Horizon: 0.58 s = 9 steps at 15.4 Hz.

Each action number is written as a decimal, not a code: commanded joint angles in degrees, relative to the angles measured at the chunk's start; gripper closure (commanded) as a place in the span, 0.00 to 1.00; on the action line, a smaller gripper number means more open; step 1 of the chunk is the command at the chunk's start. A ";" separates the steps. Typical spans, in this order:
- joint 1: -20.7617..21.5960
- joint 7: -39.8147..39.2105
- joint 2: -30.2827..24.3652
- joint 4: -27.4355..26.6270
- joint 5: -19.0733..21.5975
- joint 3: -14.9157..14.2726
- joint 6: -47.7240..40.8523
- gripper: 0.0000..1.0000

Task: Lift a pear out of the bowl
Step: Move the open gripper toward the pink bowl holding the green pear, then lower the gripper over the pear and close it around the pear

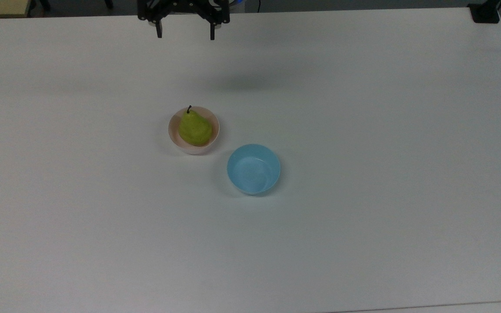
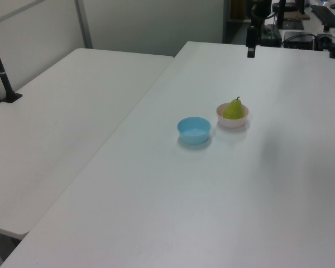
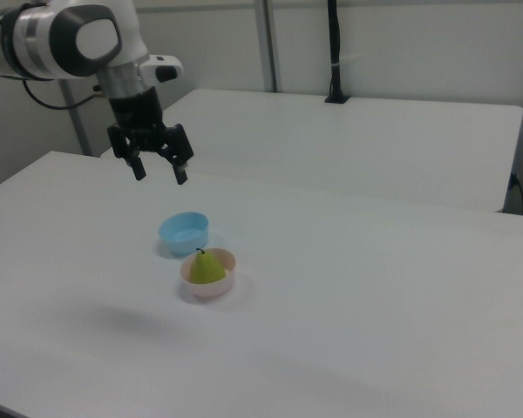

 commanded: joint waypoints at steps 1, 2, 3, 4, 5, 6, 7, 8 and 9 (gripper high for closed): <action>-1.46 -7.41 3.40 0.26 0.45 -0.33 3.39 0.00; -1.64 -8.82 4.37 0.18 0.54 -0.33 3.91 0.00; -1.73 -9.44 5.42 0.00 0.46 -0.33 4.79 0.00; -1.73 -9.53 6.48 -0.09 0.45 -0.33 5.84 0.00; -1.73 -9.53 7.88 -0.26 0.45 -0.33 6.98 0.00; -1.73 -9.53 9.29 -0.35 0.45 -0.33 8.04 0.00; -1.64 -9.53 10.52 -0.79 0.37 -0.33 9.09 0.00; -1.55 -9.45 11.40 -1.49 0.28 -0.33 10.67 0.00; -1.47 -9.18 12.19 -2.45 0.28 -0.33 12.43 0.00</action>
